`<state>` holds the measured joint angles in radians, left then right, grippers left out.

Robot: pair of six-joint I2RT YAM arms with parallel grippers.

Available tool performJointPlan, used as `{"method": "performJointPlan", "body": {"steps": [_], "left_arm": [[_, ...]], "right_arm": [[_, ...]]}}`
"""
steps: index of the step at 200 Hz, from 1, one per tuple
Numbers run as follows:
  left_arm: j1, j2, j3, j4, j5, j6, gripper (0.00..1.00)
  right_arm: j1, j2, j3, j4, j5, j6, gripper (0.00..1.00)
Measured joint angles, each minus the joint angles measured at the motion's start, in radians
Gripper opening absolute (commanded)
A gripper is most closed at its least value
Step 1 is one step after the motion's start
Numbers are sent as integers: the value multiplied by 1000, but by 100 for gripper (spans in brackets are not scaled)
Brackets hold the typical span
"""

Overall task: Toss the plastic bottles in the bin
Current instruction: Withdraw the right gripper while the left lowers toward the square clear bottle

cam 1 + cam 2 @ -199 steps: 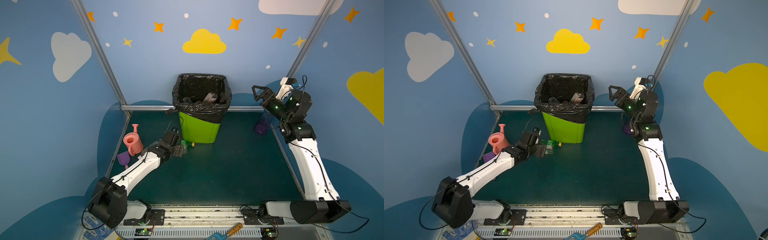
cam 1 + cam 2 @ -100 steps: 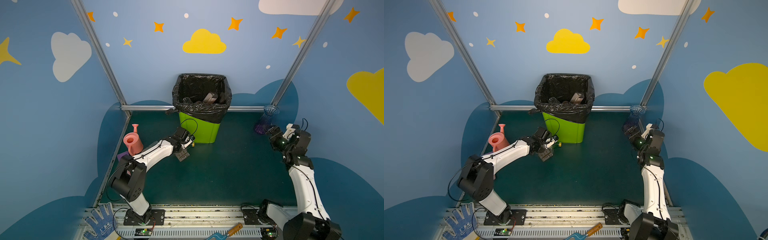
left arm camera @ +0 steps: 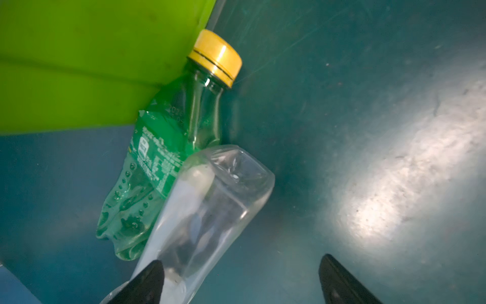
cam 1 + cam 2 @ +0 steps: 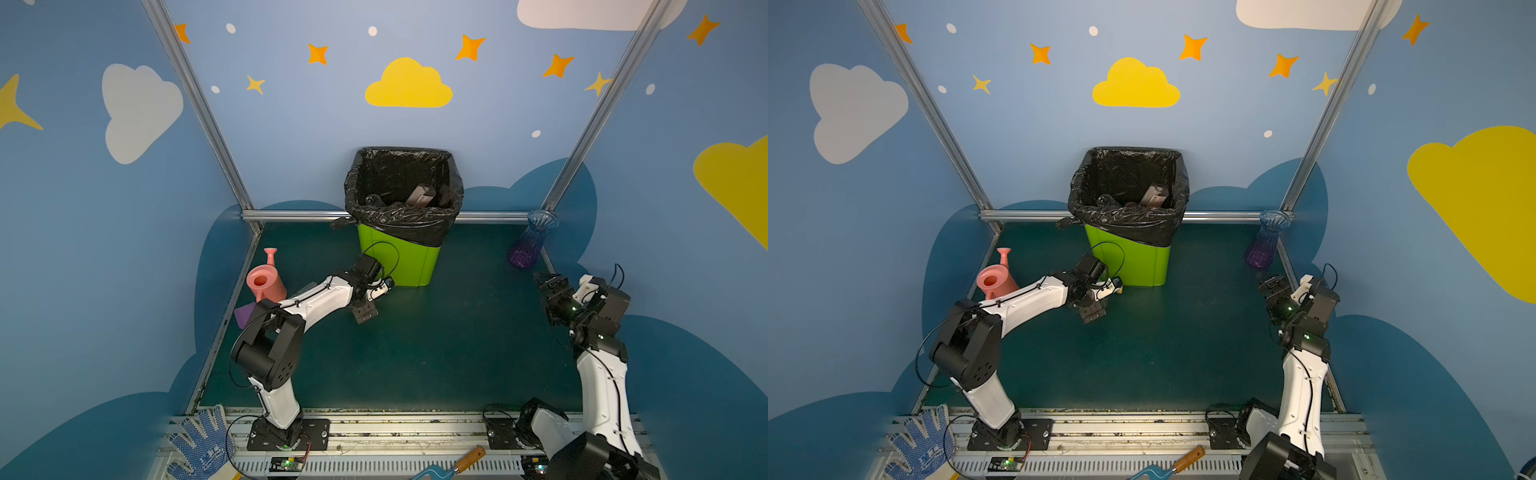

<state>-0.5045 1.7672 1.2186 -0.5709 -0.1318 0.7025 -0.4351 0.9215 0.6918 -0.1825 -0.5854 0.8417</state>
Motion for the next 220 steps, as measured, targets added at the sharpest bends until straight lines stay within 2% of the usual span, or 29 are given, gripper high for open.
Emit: {"method": "performJointPlan", "body": {"steps": [33,87,142,220], "left_arm": [[1,13,14,5,-12,-3,73],[-11,-11,3,-18,15,-47,72],[-66,-93,-66,-71,37,-119,73],[-68,-195,-68,-54,-13,-112,81]], "right_arm": [[-4,1,-18,13,-16,15,96],[-9,17,-80,29,-39,41,96],[-11,35,-80,45,-56,45,96],[-14,67,-89,67,-89,64,96]]}}
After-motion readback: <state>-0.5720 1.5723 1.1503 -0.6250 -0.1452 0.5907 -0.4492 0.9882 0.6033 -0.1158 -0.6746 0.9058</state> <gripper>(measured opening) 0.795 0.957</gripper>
